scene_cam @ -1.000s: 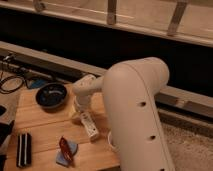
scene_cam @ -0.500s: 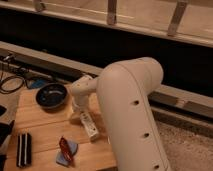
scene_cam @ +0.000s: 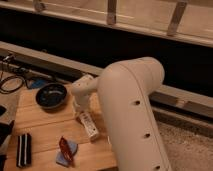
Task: Stand the bottle upright
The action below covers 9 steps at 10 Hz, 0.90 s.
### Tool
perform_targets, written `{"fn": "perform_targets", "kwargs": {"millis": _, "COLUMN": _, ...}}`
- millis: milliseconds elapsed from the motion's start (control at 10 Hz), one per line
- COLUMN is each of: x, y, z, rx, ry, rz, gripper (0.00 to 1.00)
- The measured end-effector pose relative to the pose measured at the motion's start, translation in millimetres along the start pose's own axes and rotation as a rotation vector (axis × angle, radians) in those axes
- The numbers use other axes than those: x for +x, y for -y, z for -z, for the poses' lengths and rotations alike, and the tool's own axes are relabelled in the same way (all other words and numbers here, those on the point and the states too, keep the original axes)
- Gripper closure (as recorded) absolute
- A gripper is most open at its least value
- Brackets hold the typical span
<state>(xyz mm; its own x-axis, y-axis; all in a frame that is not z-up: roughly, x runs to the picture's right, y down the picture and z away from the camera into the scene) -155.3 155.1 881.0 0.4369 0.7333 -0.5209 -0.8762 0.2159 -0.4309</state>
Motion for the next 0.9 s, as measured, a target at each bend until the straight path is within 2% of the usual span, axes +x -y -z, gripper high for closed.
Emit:
{"fn": "perform_targets", "kwargs": {"millis": 400, "x": 1, "y": -3, "z": 3, "rx": -0.002, "ry": -0.004, "rz": 0.005, "gripper": 0.91}}
{"fn": "perform_targets", "kwargs": {"millis": 500, "x": 1, "y": -1, "z": 7, "rx": 0.018, "ry": 0.000, "rz": 0.005, "gripper": 0.98}}
{"fn": "perform_targets", "kwargs": {"millis": 600, "x": 0, "y": -4, "z": 14, "rx": 0.043, "ry": 0.004, "rz": 0.010, "gripper": 1.00}}
{"fn": "perform_targets", "kwargs": {"millis": 700, "x": -3, "y": -12, "z": 27, "rx": 0.071, "ry": 0.012, "rz": 0.023, "gripper": 1.00}}
{"fn": "perform_targets", "kwargs": {"millis": 900, "x": -10, "y": -14, "z": 58, "rx": 0.129, "ry": 0.032, "rz": 0.040, "gripper": 1.00}}
